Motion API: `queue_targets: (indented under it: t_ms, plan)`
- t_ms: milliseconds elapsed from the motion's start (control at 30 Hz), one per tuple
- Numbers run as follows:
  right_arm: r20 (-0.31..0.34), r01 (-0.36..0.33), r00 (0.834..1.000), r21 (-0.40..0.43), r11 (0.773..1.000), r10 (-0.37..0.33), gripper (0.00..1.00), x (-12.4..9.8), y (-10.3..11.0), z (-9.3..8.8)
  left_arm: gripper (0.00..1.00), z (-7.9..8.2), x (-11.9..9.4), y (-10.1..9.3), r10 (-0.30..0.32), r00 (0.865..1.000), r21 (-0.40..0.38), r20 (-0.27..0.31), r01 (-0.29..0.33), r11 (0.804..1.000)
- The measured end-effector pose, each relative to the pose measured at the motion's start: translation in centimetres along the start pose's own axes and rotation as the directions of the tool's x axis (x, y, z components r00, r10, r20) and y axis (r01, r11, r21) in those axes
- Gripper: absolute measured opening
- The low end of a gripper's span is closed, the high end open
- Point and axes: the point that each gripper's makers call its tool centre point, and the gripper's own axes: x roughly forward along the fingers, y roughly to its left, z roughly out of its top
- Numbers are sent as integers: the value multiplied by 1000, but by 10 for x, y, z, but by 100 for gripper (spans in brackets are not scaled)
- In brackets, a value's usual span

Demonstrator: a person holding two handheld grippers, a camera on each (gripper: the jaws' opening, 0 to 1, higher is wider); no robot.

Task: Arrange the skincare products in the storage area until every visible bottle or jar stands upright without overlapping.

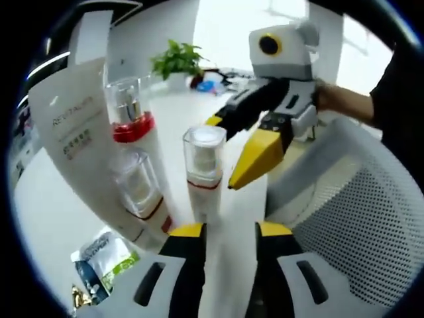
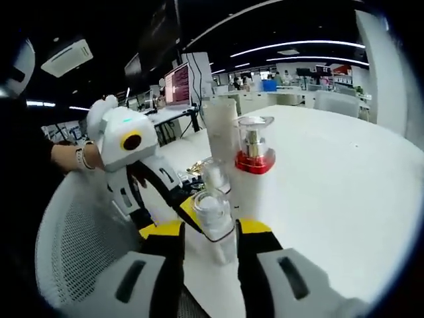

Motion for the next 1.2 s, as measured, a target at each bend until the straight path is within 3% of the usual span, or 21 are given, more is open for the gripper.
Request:
queue_targets:
  t_ms: [133,367,600,1200]
  plan:
    - [-20,-1,1000,16,1000,1,30,5,-4,-11,26,5,1,-13,-38,999,14,5,38,999]
    - [-27,-22,999,45,999,23,32,9,-4,-17,26,15,0,-13,-32,999,18,31,31,999]
    - [-51,-40,998,29,999,41,29,9,1,-21,26,12,2,-17,-48,999,14,22,48,999]
    - [-69,-50,996,34,998,52,26,3,14,-26,26,4,-1,1,28,1000,12,-4,-28,1000]
